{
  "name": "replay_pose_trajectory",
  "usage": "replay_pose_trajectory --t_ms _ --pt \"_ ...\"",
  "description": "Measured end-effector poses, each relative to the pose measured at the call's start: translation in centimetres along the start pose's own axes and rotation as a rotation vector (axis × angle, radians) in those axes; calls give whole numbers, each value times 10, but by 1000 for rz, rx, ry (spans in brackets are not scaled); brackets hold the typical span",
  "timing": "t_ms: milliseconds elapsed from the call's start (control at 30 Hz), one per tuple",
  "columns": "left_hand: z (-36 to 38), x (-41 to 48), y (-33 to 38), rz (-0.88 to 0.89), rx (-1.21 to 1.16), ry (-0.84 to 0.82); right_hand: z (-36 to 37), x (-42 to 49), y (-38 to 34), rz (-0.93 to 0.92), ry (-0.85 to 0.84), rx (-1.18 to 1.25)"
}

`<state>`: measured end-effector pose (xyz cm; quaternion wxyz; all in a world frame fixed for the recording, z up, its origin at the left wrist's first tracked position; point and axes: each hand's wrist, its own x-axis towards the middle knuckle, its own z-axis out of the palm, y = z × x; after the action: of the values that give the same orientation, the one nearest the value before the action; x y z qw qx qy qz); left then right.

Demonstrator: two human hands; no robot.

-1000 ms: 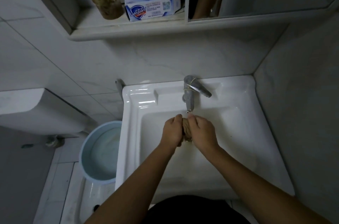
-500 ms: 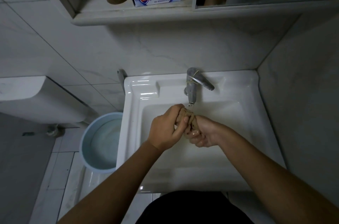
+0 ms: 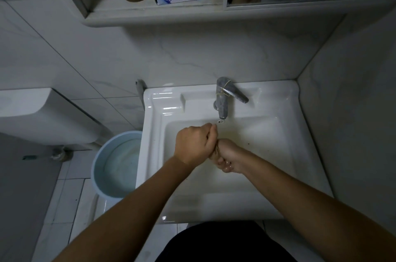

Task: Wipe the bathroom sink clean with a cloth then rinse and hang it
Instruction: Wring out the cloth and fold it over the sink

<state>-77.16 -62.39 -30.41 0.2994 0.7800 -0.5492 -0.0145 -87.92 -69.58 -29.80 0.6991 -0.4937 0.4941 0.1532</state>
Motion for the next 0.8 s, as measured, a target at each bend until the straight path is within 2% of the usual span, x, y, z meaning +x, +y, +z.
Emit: replay_pose_trajectory --t_ms 100,267,367,500,600,733,800 --pt "13 -2 8 -377 -97 -99 11 12 9 -96 279 19" --pt "23 -2 19 -829 -427 -122 10 21 13 -256 683 -195" --pt "25 3 20 -1032 -592 -246 5 14 13 -393 817 -420" --pt "18 2 24 -1279 -937 -440 -3 8 14 -563 870 -692" --pt "17 0 22 -1321 -1054 -577 -7 11 18 -681 880 -773" --pt "16 -7 21 -1108 -901 -481 -21 16 25 -631 740 -762" --pt "11 -14 20 -1061 -853 -488 -30 17 31 -561 692 -680"
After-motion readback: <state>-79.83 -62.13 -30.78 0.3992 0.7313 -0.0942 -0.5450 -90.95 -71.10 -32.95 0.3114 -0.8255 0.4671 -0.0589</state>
